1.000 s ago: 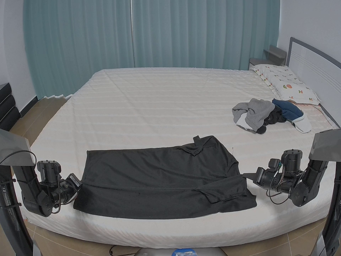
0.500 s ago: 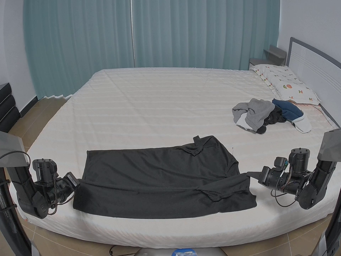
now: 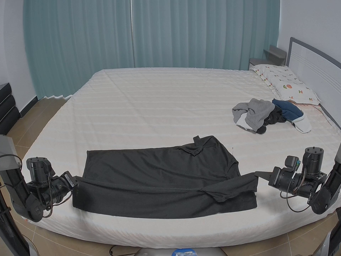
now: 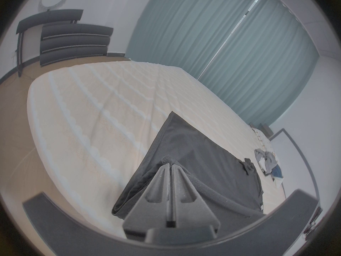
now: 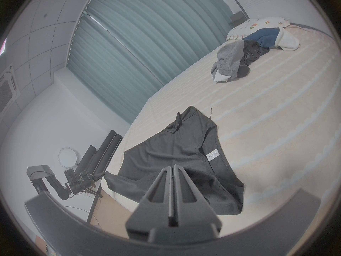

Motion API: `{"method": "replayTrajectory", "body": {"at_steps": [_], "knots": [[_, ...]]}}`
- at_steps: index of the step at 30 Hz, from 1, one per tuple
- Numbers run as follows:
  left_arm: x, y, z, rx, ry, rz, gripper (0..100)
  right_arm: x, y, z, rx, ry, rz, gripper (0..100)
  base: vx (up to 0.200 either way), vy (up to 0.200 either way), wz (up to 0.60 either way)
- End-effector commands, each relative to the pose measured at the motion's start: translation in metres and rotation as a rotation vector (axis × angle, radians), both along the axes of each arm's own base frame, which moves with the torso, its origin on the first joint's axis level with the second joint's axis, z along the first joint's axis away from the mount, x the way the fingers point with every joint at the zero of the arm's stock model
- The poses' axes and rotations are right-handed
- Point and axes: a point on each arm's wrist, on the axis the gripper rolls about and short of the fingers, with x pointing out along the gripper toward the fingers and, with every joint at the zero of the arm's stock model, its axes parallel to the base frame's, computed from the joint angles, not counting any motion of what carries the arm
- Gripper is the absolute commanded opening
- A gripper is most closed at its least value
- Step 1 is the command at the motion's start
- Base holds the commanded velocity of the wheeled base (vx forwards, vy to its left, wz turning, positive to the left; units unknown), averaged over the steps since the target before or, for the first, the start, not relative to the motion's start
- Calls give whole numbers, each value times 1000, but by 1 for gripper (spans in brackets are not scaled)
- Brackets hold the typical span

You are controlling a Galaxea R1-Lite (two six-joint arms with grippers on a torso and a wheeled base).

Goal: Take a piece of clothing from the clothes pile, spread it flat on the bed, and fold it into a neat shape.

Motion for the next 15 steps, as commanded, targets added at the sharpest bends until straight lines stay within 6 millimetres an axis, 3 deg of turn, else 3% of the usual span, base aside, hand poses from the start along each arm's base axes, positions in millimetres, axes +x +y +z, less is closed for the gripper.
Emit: {"method": "replayTrajectory", "body": {"at_steps": [1,6,15], "knots": [[-10,-1,4,39,0,-26,0,-11,-3,2,-47,-11,15,0,0,0,0],[-13,-1,8,46,-9,-27,0,-23,-5,1,-108,-28,41,0,0,0,0],[-16,-1,4,87,16,-55,0,-21,-5,-2,-115,-17,44,0,0,0,0]]}}
